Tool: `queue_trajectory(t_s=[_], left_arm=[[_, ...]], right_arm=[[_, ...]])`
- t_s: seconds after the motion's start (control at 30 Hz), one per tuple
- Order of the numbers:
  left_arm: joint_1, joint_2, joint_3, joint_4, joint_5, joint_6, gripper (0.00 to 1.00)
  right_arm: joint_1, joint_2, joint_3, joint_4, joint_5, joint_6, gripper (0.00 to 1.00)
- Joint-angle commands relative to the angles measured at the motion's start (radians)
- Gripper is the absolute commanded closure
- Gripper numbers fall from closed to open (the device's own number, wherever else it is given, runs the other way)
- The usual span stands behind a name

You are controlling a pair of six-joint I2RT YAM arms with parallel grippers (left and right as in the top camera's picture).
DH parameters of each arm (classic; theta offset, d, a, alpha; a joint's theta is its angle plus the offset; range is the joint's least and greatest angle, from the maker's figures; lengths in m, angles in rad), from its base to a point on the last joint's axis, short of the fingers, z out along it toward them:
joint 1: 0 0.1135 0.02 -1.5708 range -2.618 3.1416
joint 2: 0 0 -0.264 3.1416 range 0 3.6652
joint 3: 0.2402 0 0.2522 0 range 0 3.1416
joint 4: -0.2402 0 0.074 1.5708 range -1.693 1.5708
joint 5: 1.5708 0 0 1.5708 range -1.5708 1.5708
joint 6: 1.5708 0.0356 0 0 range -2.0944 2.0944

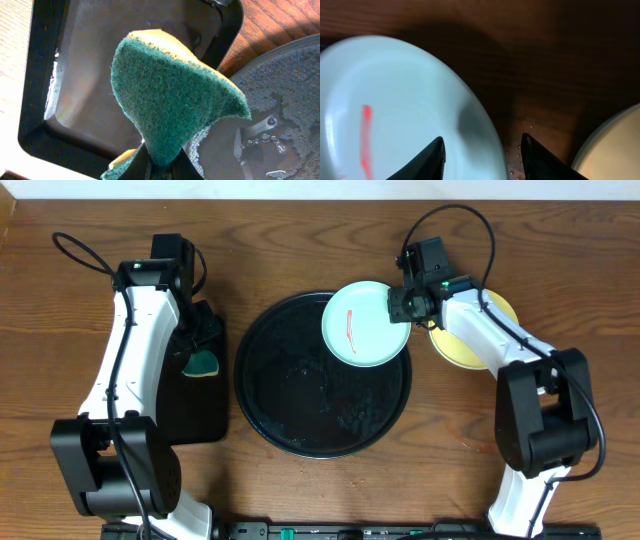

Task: Clean dirty plates on tray and stack at the side
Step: 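Move right gripper to the last green plate and drag it to tray center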

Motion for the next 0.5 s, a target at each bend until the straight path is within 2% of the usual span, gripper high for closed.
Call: queue_trajectory(t_s=[0.0,0.07,0.17,0.2,0.47], left_arm=[[0.002,-0.017,0.018,-0.002,-0.001,0.014,0.93],[0.002,-0.017,0.018,-0.002,-0.001,0.014,0.93],[0.002,-0.017,0.018,-0.002,-0.001,0.014,0.92],[0.002,-0.017,0.018,-0.002,-0.001,0.014,0.92],[0.002,-0.017,0.018,-0.002,-0.001,0.014,0.92]], right_arm=[[-0.006,0.007,0.013,0.005,0.019,0.022,0.55],[-0.006,0.007,0.013,0.003,0.018,0.030,0.64],[-0.006,0.013,0.013,-0.034,0.019,0.048,0.93],[-0.006,0.013,0.013,-0.042,0.019,0.048,0.97],[-0.001,-0.104,0.013,-0.118,-0.059,0.073,0.99]])
